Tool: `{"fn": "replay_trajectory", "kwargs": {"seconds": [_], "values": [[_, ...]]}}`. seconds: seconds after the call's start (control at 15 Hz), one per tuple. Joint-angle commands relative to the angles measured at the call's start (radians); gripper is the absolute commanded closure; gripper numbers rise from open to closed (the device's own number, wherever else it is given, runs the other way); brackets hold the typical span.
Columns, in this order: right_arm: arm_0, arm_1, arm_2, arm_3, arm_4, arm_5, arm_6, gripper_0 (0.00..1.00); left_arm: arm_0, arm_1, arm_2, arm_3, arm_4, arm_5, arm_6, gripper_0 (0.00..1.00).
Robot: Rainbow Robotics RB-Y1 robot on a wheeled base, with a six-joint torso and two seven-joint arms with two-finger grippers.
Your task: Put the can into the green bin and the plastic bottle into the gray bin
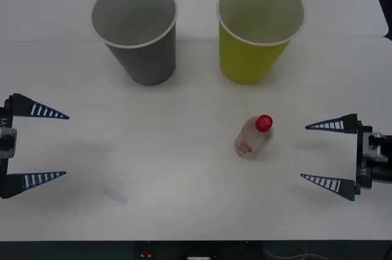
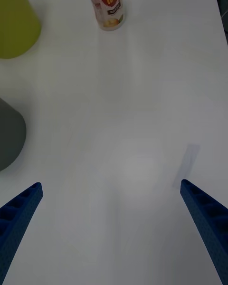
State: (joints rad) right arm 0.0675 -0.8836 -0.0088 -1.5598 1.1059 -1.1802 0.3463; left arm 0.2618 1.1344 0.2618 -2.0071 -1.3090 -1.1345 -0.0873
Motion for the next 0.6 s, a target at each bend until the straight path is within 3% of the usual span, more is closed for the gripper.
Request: {"fn": "replay_trajectory", "kwargs": {"seconds": [0.07,0.6], "values": [[-0.051,0.057,0.027,0.066,0.002,-0.006,0.02,0.0,0.0,0.0,0.0,0.0,0.0,0.0,0.0,0.0],[-0.184,0.213,0.087,0.253,0.002,-0.01,0.056,0.0,0.0,0.0,0.0,0.0,0.0,0.0,0.0,0.0]]}}
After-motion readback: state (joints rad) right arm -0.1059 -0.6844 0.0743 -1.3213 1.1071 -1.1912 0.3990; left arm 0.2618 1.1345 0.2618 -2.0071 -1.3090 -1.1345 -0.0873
